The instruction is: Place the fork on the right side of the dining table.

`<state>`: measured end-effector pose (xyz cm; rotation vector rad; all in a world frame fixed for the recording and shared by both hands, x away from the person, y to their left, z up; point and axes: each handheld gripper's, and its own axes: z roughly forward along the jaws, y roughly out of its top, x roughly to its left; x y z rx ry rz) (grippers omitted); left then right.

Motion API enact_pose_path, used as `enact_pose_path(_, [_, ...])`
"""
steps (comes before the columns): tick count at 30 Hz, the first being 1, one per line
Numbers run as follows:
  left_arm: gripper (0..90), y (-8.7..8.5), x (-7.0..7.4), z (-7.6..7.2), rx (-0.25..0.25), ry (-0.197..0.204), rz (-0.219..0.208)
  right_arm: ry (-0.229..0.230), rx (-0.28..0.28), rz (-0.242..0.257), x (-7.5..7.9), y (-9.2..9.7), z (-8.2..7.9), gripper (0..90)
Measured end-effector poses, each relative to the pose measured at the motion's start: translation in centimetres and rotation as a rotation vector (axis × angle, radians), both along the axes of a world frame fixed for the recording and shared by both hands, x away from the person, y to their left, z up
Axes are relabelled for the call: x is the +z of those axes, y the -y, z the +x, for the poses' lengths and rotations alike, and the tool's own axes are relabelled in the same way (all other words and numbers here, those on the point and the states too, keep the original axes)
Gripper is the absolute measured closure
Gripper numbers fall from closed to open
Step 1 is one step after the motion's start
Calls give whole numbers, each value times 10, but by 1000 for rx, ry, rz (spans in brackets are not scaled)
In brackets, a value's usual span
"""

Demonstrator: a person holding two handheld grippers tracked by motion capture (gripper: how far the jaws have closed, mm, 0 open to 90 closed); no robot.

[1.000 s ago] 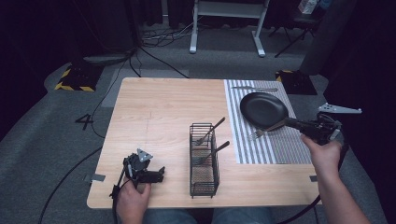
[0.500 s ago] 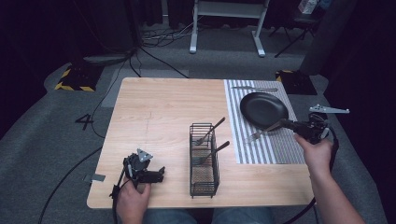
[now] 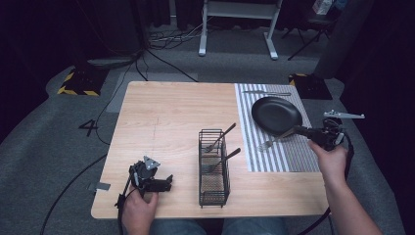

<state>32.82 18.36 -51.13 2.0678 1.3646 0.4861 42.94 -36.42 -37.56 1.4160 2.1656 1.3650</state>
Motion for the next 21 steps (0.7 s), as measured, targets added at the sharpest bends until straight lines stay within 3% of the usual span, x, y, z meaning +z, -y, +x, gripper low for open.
enact_pose_path(5, [1, 0, 0, 0, 1, 0, 0, -18, -8, 10, -1, 3, 3, 855])
enact_pose_path(21, [1, 0, 0, 0, 1, 0, -1, -84, -50, -13, -11, 21, 17, 711])
